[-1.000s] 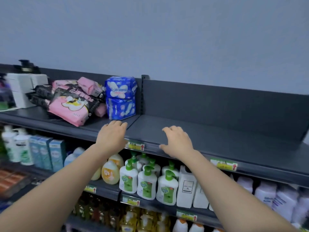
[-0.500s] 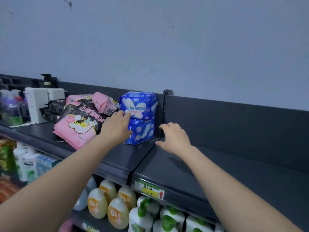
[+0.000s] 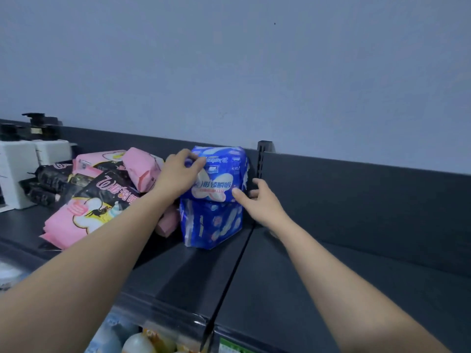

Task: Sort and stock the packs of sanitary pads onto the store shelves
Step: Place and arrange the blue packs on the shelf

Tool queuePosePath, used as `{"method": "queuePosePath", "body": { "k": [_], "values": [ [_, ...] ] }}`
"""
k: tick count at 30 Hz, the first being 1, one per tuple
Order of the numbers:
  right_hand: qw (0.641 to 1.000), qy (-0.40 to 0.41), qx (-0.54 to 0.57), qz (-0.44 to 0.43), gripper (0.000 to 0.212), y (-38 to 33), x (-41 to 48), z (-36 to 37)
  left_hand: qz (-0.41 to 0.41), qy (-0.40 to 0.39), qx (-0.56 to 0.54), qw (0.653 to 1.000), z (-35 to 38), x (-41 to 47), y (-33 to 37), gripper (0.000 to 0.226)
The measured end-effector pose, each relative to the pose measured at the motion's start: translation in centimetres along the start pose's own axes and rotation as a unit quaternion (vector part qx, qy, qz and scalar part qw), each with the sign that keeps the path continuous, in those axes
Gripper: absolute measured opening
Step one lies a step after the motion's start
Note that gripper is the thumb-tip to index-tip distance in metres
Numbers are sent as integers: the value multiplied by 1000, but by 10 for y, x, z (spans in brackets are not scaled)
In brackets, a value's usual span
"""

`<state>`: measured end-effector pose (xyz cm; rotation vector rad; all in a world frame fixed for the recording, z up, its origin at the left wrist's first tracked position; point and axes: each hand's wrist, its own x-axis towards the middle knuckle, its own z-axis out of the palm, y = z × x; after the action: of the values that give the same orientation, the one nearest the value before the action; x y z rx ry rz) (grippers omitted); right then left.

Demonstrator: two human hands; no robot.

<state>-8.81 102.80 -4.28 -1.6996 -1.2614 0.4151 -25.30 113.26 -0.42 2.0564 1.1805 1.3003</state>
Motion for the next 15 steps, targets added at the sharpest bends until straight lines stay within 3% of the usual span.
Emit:
{"method": "queuePosePath", "body": {
  "k": [3,6,7,10,13,15],
  "values": [
    [981,3,187,41,108,-5,10,7,28,64,-100,993,6,-4,-5,37],
    [959,-30,281,41,89,-4,10,11,30,53,-200,978,14,-16,-10,24],
    [955,-24,292,34,82,-1,9,12,24,42,-240,970,15,-20,-10,31],
    [948,25,317,25,69,5,5,12,41,-35,-325,944,15,-25,-9,59],
    [930,76,355,55,48,1,-1,-2,94,-179,-330,922,11,-29,-10,88],
    [934,92,333,90,52,1,-7,-15,101,-218,-312,919,13,-32,-8,92]
  ]
}}
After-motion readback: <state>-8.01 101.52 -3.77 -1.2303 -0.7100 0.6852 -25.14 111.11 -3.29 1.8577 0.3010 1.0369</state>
